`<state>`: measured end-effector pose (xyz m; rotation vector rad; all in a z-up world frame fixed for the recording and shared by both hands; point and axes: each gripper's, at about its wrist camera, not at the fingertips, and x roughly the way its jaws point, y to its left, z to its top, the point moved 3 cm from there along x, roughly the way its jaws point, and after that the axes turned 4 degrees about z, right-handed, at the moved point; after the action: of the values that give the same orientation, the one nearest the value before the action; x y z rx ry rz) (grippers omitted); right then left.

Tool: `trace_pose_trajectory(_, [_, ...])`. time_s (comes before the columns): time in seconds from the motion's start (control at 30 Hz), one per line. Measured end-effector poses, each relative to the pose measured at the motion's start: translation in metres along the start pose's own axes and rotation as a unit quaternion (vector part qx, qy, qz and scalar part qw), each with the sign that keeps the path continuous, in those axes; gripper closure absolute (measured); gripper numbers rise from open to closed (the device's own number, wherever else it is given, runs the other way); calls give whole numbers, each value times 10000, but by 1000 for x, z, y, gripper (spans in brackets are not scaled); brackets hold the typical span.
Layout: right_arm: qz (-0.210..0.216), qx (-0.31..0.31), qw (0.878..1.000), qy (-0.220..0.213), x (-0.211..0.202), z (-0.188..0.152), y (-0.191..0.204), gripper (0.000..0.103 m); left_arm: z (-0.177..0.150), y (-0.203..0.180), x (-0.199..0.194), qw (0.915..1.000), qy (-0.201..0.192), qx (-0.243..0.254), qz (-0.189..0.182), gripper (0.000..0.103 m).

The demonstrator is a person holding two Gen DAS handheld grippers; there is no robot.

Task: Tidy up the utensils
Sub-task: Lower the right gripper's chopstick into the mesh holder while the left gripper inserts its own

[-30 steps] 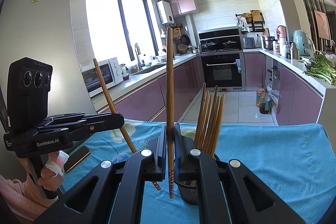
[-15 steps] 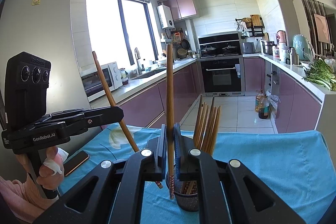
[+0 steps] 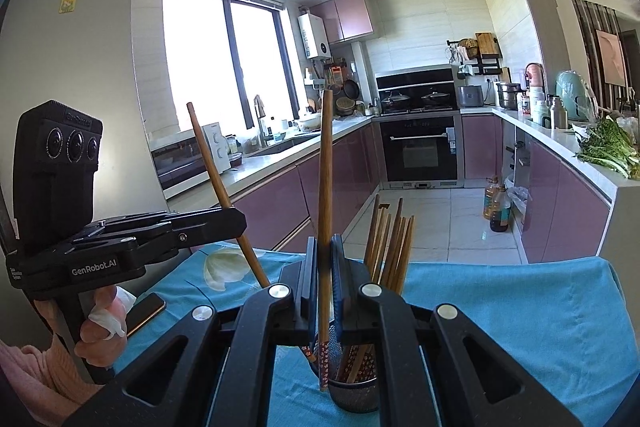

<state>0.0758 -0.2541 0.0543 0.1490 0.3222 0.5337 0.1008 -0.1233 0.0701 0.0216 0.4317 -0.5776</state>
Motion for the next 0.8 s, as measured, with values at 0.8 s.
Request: trace_pose_trajectory(0.8, [-236,258,9994,33,21,-1,-15,97,-3,-4,20,9997,240,37,-26,95])
